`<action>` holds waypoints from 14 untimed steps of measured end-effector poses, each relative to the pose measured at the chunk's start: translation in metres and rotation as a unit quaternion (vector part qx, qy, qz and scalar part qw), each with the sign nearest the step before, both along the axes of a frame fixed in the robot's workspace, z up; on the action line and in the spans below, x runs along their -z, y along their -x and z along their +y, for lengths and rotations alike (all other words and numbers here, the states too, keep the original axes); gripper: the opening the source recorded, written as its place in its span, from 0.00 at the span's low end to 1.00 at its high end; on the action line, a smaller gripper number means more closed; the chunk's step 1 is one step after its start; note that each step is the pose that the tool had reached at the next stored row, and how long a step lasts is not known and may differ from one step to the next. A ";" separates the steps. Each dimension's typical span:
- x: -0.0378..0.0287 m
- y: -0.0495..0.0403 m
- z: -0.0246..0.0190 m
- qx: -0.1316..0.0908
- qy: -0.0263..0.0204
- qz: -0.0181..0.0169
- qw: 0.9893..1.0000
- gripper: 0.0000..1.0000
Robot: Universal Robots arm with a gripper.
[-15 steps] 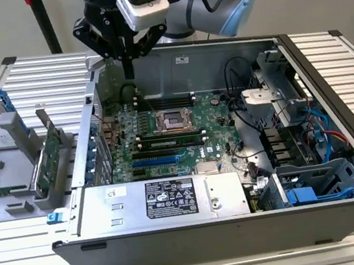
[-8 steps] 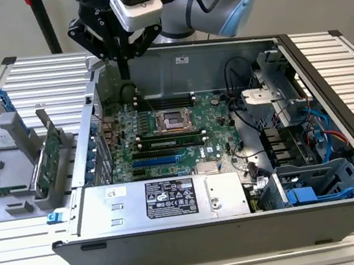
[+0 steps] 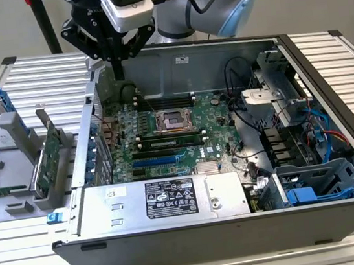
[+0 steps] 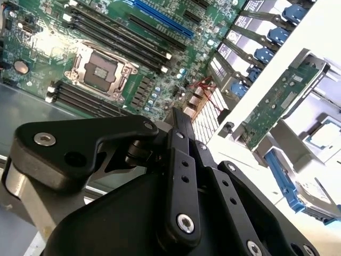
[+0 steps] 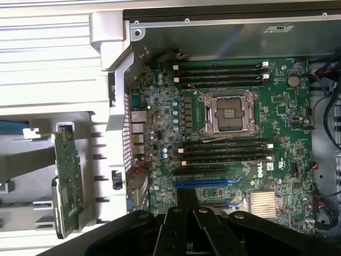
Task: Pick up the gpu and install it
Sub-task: 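Reach for the gpu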
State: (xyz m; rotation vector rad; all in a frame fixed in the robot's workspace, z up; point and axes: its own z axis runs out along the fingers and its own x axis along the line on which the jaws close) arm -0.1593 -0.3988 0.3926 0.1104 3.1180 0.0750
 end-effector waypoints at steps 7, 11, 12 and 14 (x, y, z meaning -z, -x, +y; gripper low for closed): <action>0.0000 0.0073 0.0000 0.000 0.000 0.000 1.000 0.00; 0.0000 0.0110 0.0000 0.000 0.000 0.000 1.000 0.00; 0.0000 0.0120 0.0000 0.000 0.000 0.000 1.000 0.00; 0.0000 0.0140 0.0000 0.000 0.000 0.000 1.000 0.00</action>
